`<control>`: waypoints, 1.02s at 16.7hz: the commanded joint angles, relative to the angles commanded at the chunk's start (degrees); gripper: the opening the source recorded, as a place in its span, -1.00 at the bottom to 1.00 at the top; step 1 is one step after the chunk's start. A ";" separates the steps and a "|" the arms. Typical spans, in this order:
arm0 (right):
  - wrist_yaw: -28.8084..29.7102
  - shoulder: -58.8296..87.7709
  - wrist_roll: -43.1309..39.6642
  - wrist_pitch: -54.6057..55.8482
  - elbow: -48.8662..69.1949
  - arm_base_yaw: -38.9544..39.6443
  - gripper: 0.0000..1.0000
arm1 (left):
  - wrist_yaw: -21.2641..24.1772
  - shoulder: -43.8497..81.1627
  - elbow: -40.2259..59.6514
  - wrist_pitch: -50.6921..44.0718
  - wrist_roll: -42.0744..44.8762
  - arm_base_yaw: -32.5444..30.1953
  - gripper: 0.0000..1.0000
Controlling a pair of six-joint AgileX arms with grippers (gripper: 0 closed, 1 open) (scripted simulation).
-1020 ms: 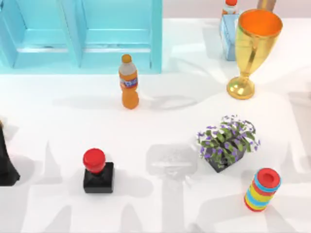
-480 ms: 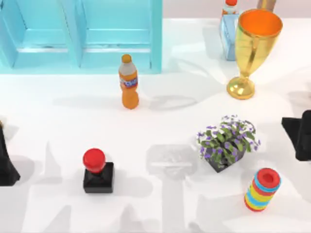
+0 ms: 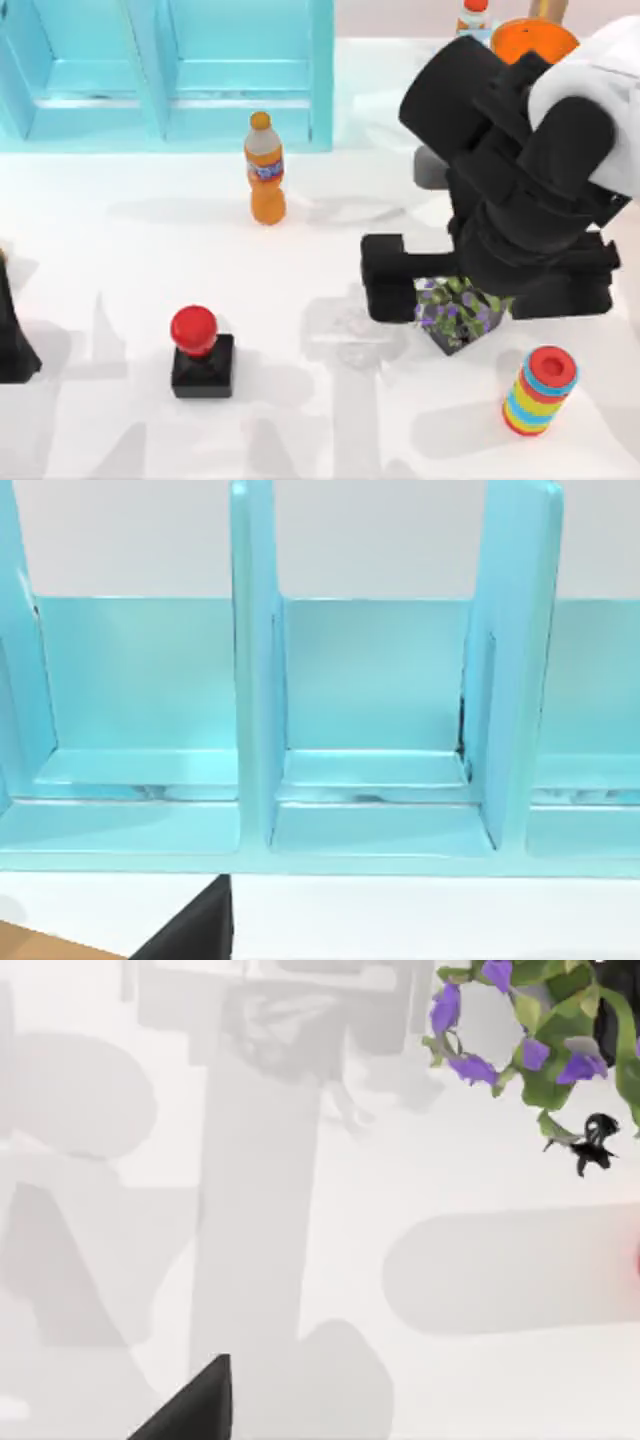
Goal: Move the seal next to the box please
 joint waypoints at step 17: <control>15.21 49.52 26.66 -24.17 70.06 21.34 1.00 | 0.00 0.00 0.00 0.00 0.00 0.00 1.00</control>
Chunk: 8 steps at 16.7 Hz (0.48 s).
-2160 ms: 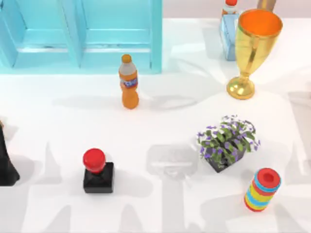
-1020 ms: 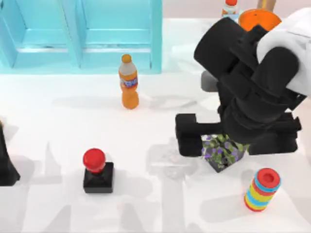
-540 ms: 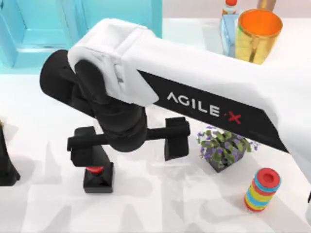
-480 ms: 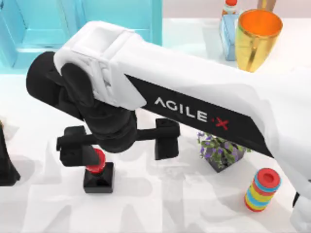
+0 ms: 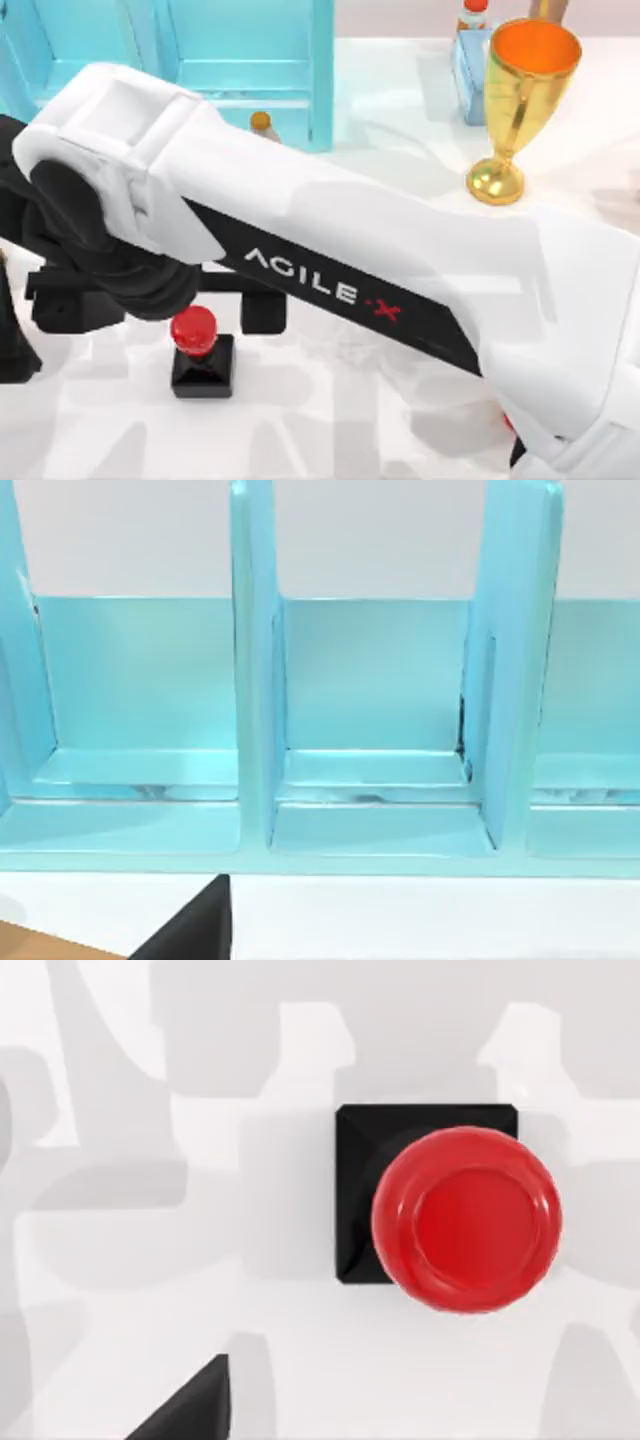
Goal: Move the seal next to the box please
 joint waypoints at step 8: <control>-0.07 -0.22 -0.58 2.28 -2.39 -0.57 1.00 | 0.00 0.00 0.00 0.00 0.00 0.00 1.00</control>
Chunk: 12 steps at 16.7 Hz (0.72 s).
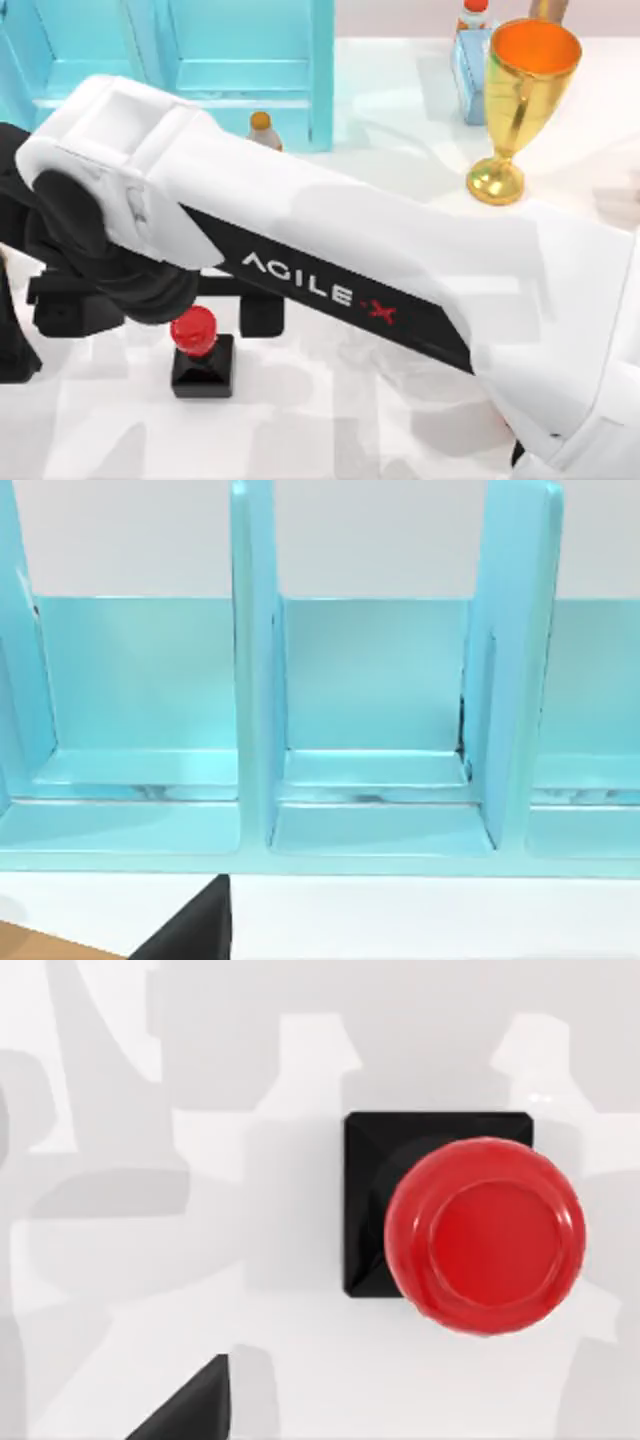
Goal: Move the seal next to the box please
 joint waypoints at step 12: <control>-0.33 0.19 -2.50 20.51 -19.60 -2.44 1.00 | 0.00 0.00 0.00 0.00 0.00 0.00 1.00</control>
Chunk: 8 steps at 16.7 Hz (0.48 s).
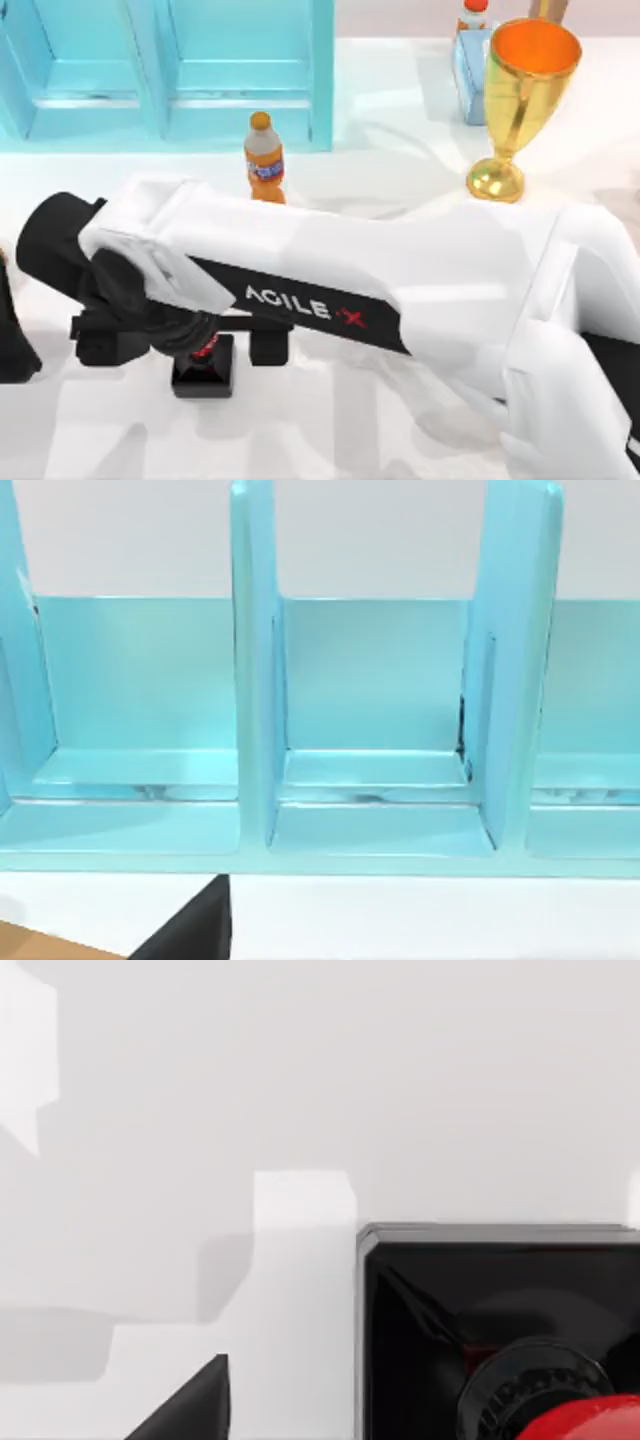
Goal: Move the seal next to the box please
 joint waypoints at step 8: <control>0.00 0.00 0.00 0.00 0.00 0.00 -0.06 | 0.00 0.00 0.00 0.00 0.00 0.00 1.00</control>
